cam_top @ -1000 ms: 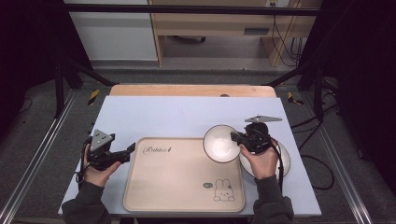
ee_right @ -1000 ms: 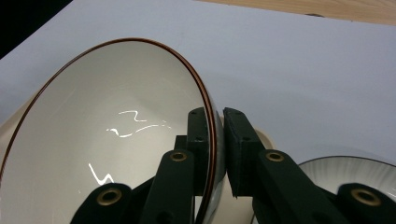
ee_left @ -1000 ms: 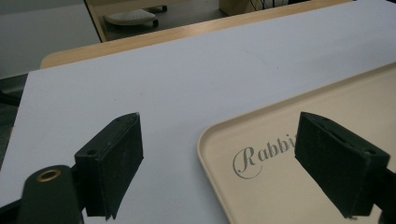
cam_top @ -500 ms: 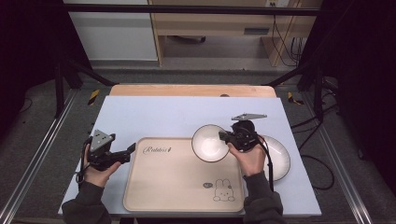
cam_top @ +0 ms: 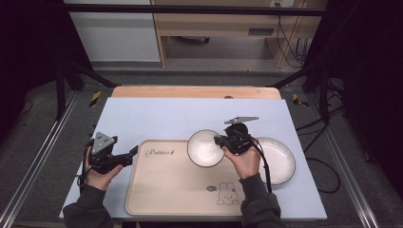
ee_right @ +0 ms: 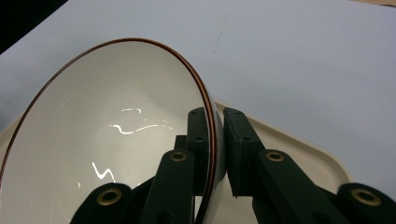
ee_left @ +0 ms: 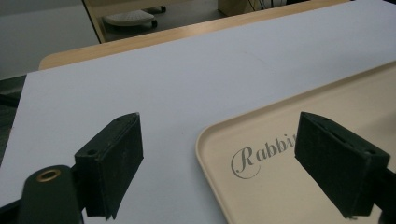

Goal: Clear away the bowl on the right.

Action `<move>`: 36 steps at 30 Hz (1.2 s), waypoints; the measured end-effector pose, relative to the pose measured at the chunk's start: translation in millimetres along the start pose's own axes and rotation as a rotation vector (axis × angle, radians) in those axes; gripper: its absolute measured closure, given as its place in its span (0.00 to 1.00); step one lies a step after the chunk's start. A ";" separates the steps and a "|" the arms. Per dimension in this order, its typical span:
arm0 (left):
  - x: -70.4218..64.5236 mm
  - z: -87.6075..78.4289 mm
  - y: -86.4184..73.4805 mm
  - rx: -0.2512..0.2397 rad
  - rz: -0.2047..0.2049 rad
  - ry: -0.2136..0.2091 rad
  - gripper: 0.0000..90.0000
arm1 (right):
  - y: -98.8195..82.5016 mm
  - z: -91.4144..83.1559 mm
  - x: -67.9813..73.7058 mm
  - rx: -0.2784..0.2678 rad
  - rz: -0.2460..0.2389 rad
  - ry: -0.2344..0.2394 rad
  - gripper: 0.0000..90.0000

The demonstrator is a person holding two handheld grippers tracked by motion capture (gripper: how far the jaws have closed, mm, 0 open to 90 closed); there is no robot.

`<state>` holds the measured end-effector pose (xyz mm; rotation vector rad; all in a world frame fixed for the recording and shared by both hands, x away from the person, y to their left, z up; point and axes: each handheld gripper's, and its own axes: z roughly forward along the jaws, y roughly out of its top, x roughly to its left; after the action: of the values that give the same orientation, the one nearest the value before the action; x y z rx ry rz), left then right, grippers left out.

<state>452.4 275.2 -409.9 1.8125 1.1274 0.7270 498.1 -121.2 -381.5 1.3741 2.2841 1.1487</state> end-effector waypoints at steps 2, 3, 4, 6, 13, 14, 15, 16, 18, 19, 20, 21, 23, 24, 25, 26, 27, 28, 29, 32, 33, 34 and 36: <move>0.0 0.1 0.0 0.000 0.000 0.000 0.17 | 0.1 3.1 1.4 0.007 -0.001 0.002 0.90; -0.1 0.1 0.0 0.000 0.001 0.000 0.17 | 0.2 4.4 1.7 0.009 -0.006 0.003 0.90; -0.1 0.0 0.0 0.000 0.001 0.000 0.17 | 0.2 6.0 2.8 0.012 -0.003 0.004 0.90; -0.1 0.0 0.0 -0.001 0.001 0.000 0.17 | 0.4 9.4 4.1 0.018 -0.007 0.006 0.90; -0.2 0.0 -0.1 -0.001 0.001 -0.001 0.17 | 0.2 19.8 9.6 0.035 -0.011 0.004 0.90; -0.2 0.0 -0.1 0.000 0.001 -0.001 0.17 | 0.1 21.0 10.0 0.038 -0.012 0.004 0.90; -0.2 0.1 -0.1 0.000 0.001 -0.001 0.17 | -0.1 22.3 10.4 0.038 -0.011 0.008 0.90; -0.2 0.1 -0.1 0.000 0.001 -0.001 0.17 | -0.2 23.6 11.2 0.041 -0.008 0.008 0.90; -0.1 0.2 -0.1 0.000 0.001 -0.001 0.17 | -0.3 25.9 11.9 0.041 -0.005 0.011 0.90; 0.0 0.3 -0.2 0.000 0.000 -0.001 0.17 | -0.4 27.2 11.7 0.042 -0.010 0.014 0.90; 0.0 0.3 -0.2 0.000 0.001 -0.001 0.17 | -0.5 29.0 11.9 0.046 -0.011 0.015 0.90; 0.0 0.2 -0.2 0.000 0.001 -0.002 0.17 | -0.6 30.2 12.4 0.046 -0.007 0.013 0.90; 0.1 0.2 -0.2 -0.001 0.000 -0.002 0.17 | -1.2 33.5 12.8 0.056 -0.010 0.010 0.90; 0.0 0.2 -0.3 0.000 0.000 -0.002 0.17 | -1.6 34.8 13.5 0.060 -0.006 0.008 0.90; 0.1 0.2 -0.3 0.000 0.000 -0.002 0.17 | -1.7 36.0 13.9 0.061 -0.002 0.008 0.90; 0.1 0.3 -0.3 0.000 0.000 -0.002 0.17 | -1.9 37.7 14.0 0.065 -0.004 0.007 0.90; 0.1 0.4 -0.3 0.000 0.001 -0.002 0.17 | -2.1 38.8 14.4 0.067 -0.001 0.008 0.90; 0.1 0.4 -0.3 0.000 0.000 -0.002 0.17 | -2.2 40.7 14.7 0.069 0.001 0.008 0.90; 0.1 0.5 -0.3 0.001 0.001 -0.002 0.17 | -2.4 41.8 14.6 0.070 0.000 0.009 0.90; 0.3 0.5 -0.4 0.001 0.001 -0.002 0.17 | -2.8 46.4 15.0 0.077 0.004 0.012 0.90; 0.4 0.5 -0.4 0.000 0.000 -0.002 0.17 | -3.2 48.2 14.7 0.078 0.001 0.012 0.90; 0.5 0.5 -0.5 0.000 -0.001 -0.003 0.17 | -3.5 49.7 15.0 0.083 0.005 0.010 0.90; 0.6 0.5 -0.5 0.000 -0.001 -0.003 0.17 | -4.1 53.2 15.0 0.088 -0.001 0.009 0.90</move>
<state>452.8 275.7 -410.5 1.8126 1.1263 0.7242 517.1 -83.1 -416.9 1.4016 2.3675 1.0676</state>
